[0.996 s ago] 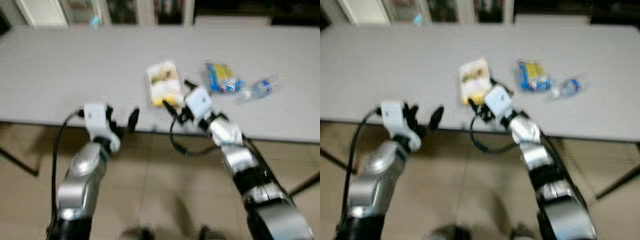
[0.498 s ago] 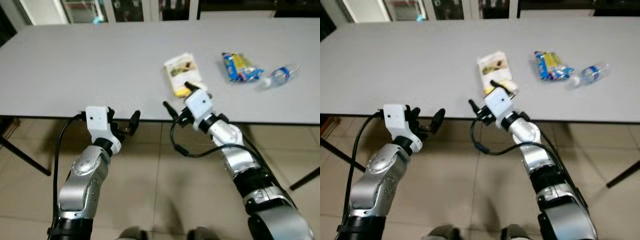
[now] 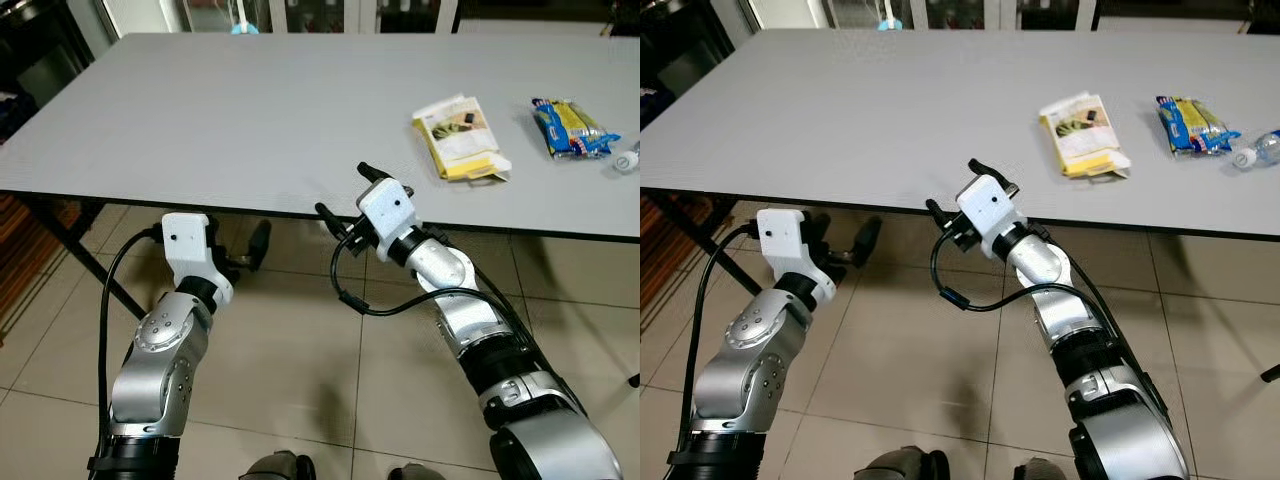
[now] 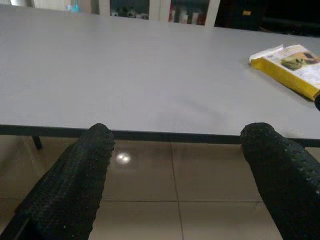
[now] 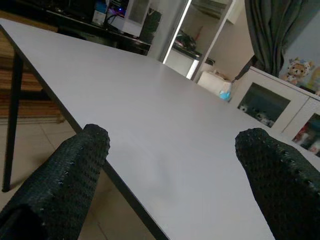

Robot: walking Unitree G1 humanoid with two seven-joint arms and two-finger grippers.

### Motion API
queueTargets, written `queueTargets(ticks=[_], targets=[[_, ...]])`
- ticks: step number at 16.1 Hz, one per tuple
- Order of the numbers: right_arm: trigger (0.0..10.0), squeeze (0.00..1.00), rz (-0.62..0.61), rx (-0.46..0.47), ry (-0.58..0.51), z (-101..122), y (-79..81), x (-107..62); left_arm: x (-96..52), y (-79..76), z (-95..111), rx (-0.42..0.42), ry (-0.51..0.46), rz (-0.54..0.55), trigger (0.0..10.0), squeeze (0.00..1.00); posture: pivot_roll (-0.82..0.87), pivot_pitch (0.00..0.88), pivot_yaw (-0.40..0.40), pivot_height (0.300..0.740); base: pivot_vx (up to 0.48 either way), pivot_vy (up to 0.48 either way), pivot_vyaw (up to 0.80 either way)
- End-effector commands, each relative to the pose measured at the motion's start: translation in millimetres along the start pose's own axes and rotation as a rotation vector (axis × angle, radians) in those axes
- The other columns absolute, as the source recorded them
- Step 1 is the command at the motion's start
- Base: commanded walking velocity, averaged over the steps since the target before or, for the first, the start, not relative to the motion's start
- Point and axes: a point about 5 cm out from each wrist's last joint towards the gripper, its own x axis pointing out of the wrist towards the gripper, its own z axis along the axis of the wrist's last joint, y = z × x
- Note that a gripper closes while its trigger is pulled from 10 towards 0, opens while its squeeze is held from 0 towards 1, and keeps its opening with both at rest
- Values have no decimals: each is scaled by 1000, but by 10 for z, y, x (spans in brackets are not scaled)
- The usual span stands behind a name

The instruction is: Picking trash to rubbish bin

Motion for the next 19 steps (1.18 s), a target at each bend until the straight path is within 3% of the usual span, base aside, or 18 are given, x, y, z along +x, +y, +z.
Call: queueTargets(ticks=[1,8,11,19], targets=[[10000,0,-9,0,12,-5,-21,2,9,-1,19,2,-8,-9,10000,0,-47,101,88,740,0,0,-800],[10000,0,-13,0,18,-16,-17,1,13,19,30,3,-19,-9,10000,0,-47,99,90,740,0,0,-764],[10000,0,-12,-1,11,-11,-14,-4,5,26,23,-4,-19,-5,10000,0,-48,102,90,740,0,0,0],[10000,0,-8,-6,4,0,-9,0,-3,41,8,-1,-18,7,10000,0,-49,105,88,740,367,0,0]])
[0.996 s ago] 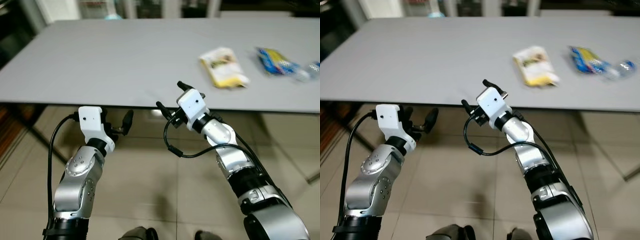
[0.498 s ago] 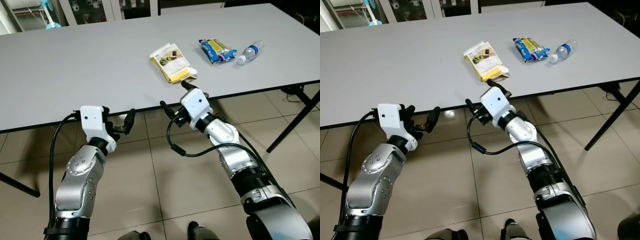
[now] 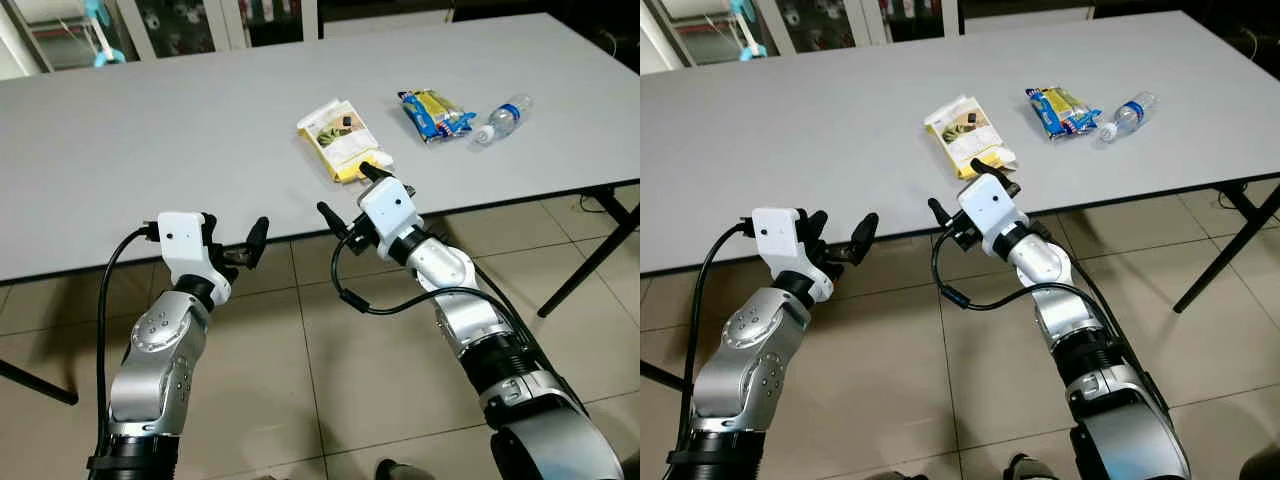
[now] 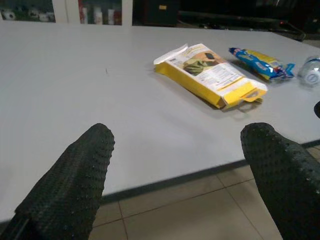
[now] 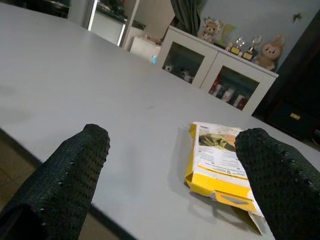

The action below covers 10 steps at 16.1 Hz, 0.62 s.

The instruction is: Picking trash to rubbish bin

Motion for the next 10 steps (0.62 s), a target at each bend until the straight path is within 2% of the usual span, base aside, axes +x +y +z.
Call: queueTargets(ticks=[1,10], targets=[[10000,0,5,0,-6,14,23,11,-10,32,-14,3,4,11,10000,0,-49,105,88,740,442,0,0],[10000,0,-1,3,-8,20,31,22,-12,58,-14,19,14,24,10000,0,-46,109,90,740,423,0,0]])
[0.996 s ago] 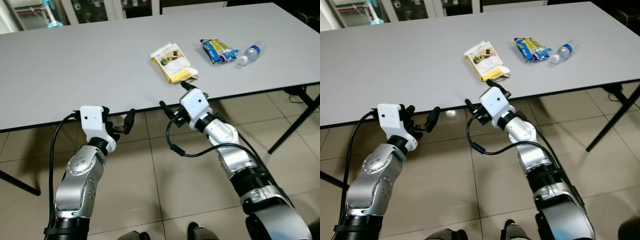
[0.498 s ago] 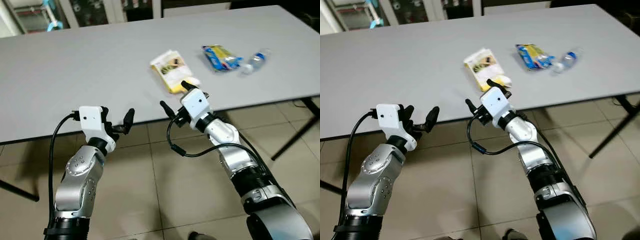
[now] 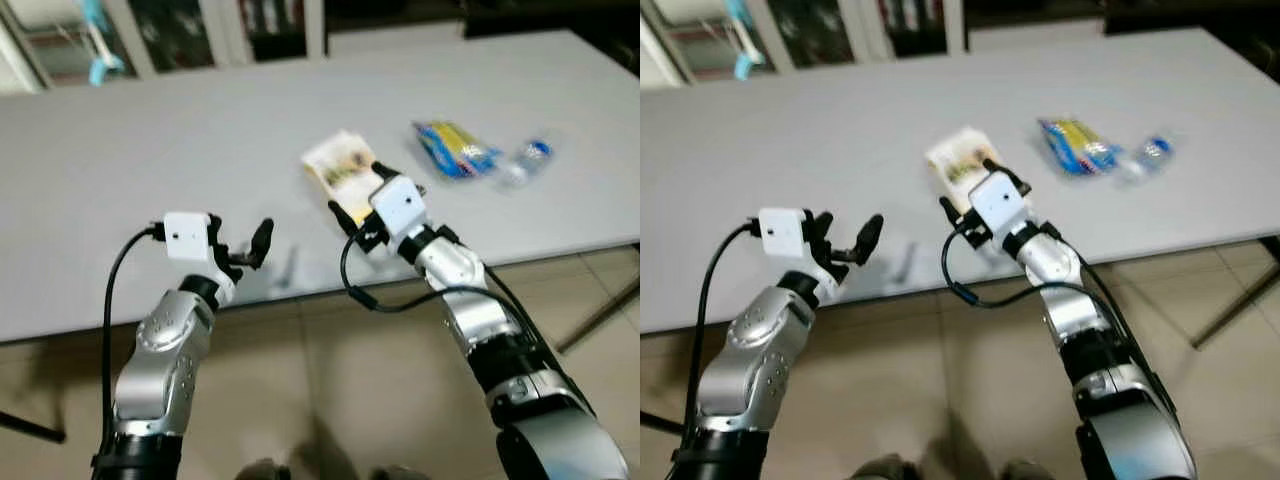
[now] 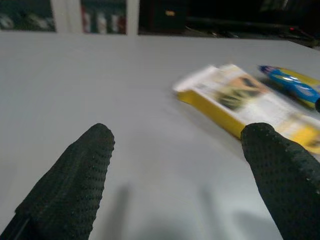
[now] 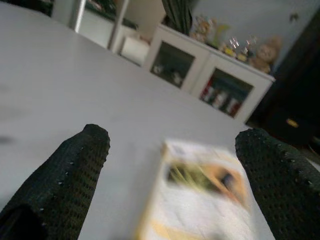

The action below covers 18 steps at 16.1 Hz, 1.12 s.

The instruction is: Picking trash to rubbish bin

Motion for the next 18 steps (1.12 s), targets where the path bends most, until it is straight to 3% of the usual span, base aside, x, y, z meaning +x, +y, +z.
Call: queueTargets(ticks=[1,5,9,10,13,15,18], targets=[[10000,0,17,3,-13,32,71,32,-32,76,-10,14,10,31,10000,0,-46,109,90,740,289,0,0],[10000,0,14,9,-17,35,65,34,-27,67,-8,17,9,25,10000,0,-46,109,90,740,314,0,0],[10000,0,30,-27,2,32,67,38,-26,72,-8,16,9,37,10000,0,-44,113,88,740,0,0,0],[10000,0,45,-64,44,-1,57,47,-22,70,-12,17,12,39,10000,0,-45,116,85,740,0,0,0],[10000,0,40,-58,134,-104,-8,45,-31,85,-47,26,37,36,10000,0,-43,118,80,740,0,0,0],[10000,0,33,-56,147,-114,-63,44,-31,72,-103,25,82,-5,10000,0,-42,120,76,740,0,0,0],[10000,0,17,-66,166,-129,-131,38,-63,11,-125,-2,140,-154,10000,0,-39,122,75,740,0,0,0]])
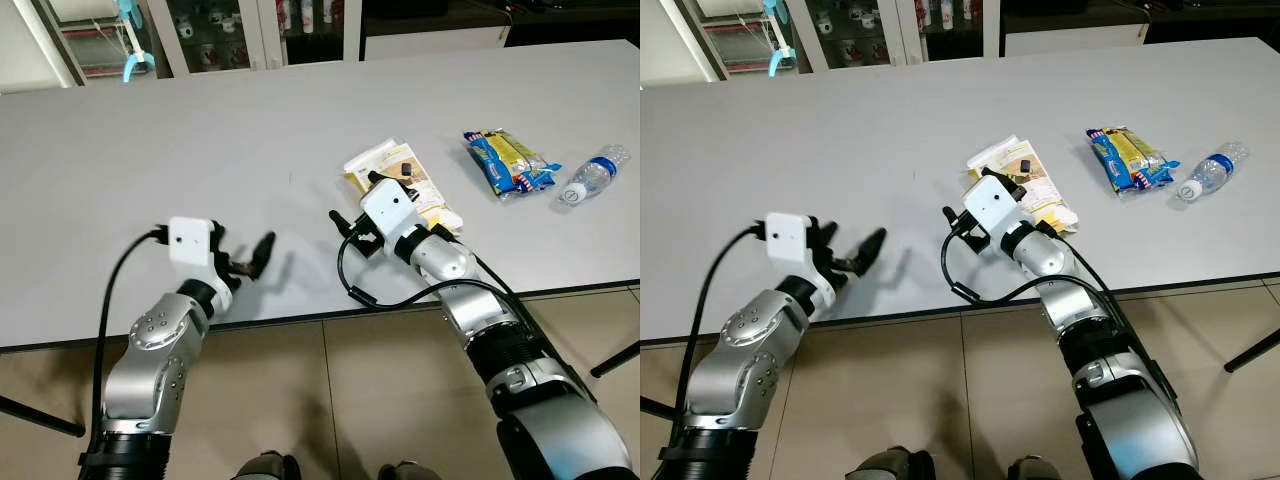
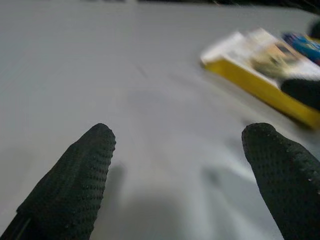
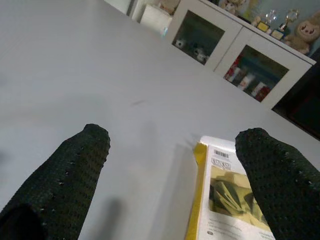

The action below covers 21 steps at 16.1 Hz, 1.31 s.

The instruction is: Picking trash to rubbish bin

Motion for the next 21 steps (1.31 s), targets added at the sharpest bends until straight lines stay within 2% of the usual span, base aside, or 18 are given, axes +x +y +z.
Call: queueTargets(ticks=[1,4,7,11,13,15,16,19,21], targets=[[10000,0,-18,-16,21,6,-86,14,-40,-61,3,0,28,-98,10000,0,-35,123,75,740,0,0,0],[10000,0,-72,-29,59,-17,-237,16,-120,-107,26,43,82,-219,10000,0,-23,124,75,740,0,0,0],[10000,0,-120,-44,89,6,-401,45,-190,-132,11,53,123,-283,10000,0,-17,125,71,740,0,0,0],[10000,0,-109,-102,125,81,-528,115,-273,-196,-12,70,171,-365,10000,0,-13,126,69,740,0,0,0],[10000,0,-110,-144,154,96,-597,126,-289,-189,-7,73,176,-363,10000,0,0,129,63,740,0,0,0],[10000,0,-119,-148,172,98,-645,124,-295,-184,-9,76,178,-362,10000,0,0,129,63,740,0,0,0],[10000,0,-131,-134,213,84,-711,120,-306,-191,-17,78,187,-368,10000,0,0,132,63,740,0,0,0],[10000,0,-89,-74,325,-64,-702,75,-317,-200,-27,78,195,-370,10000,0,0,132,63,740,0,0,0],[10000,0,-40,35,385,-185,-636,33,-327,-202,-38,79,200,-368,10000,0,0,132,63,740,0,0,0]])
